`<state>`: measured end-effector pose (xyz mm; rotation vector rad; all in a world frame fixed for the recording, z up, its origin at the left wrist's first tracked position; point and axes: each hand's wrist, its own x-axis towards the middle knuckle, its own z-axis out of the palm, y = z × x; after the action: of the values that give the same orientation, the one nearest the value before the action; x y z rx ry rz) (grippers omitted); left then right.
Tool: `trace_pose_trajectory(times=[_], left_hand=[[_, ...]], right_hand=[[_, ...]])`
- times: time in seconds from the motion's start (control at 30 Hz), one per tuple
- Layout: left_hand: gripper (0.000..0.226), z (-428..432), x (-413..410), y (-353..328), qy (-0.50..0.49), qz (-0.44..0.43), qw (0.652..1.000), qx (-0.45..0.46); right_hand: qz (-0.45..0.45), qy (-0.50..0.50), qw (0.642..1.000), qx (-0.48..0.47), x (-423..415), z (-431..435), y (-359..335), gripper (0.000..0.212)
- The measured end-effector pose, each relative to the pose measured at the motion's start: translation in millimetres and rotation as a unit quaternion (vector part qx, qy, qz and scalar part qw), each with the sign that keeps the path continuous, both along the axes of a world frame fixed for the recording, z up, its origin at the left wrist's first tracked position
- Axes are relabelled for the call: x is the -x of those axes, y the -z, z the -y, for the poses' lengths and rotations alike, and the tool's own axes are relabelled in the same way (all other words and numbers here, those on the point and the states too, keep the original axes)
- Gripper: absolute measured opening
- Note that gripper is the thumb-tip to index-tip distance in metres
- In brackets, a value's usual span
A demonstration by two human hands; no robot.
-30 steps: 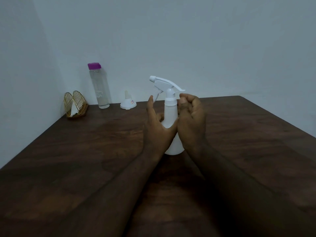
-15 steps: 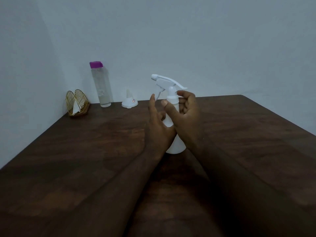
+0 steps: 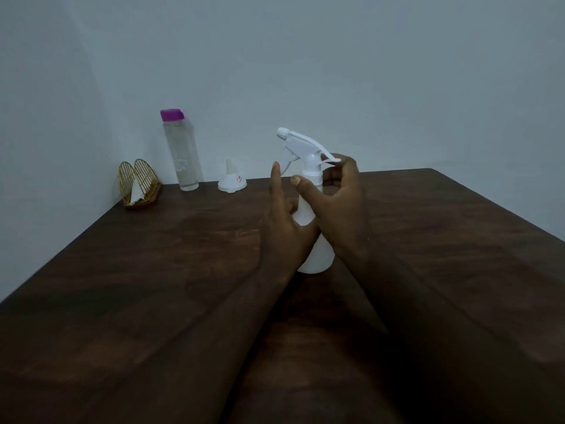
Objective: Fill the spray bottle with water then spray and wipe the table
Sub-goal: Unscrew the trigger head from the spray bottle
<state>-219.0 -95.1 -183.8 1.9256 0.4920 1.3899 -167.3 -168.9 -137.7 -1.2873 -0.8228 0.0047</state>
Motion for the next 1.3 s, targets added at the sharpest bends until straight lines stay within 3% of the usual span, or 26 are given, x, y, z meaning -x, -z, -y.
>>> trace_pose_trajectory(times=[0.13, 0.23, 0.33, 0.53, 0.83, 0.93, 1.03, 1.17, 1.3], left_hand=[[0.107, -1, 1, 1, 0.0, -0.02, 1.0, 0.007], [0.107, -3, -1, 0, -0.008, -0.033, 0.999, 0.002], [0.108, -7, -1, 1, 0.018, -0.026, 0.999, 0.009], [0.108, -10, 0, 1, 0.034, -0.033, 0.999, 0.018], [0.107, -10, 2, 1, 0.044, -0.051, 0.998, 0.004], [0.112, -10, 3, 1, 0.043, -0.05, 0.998, 0.018], [0.112, -9, 4, -1, 0.031, -0.056, 0.998, 0.013], [0.067, -7, 8, -3, 0.043, -0.076, 0.996, -0.024], [0.051, -2, 11, -5, 0.035, -0.065, 0.997, -0.031]], right_hand=[[-0.02, -0.03, 0.999, 0.012, -4, 6, -9, 0.057], [-0.029, -0.093, 0.995, 0.025, -6, 9, -17, 0.044], [-0.009, -0.057, 0.997, 0.057, -8, 7, -20, 0.032], [0.021, -0.051, 0.99, 0.131, -19, 14, -36, 0.056], [0.138, -0.048, 0.962, 0.232, -34, 19, -61, 0.033], [0.12, -0.077, 0.968, 0.208, -40, 23, -69, 0.02], [0.037, -0.09, 0.986, 0.139, -49, 29, -78, 0.015], [-0.059, -0.082, 0.993, 0.062, -58, 33, -77, 0.016], [-0.087, -0.084, 0.993, -0.005, -64, 37, -70, 0.01]])
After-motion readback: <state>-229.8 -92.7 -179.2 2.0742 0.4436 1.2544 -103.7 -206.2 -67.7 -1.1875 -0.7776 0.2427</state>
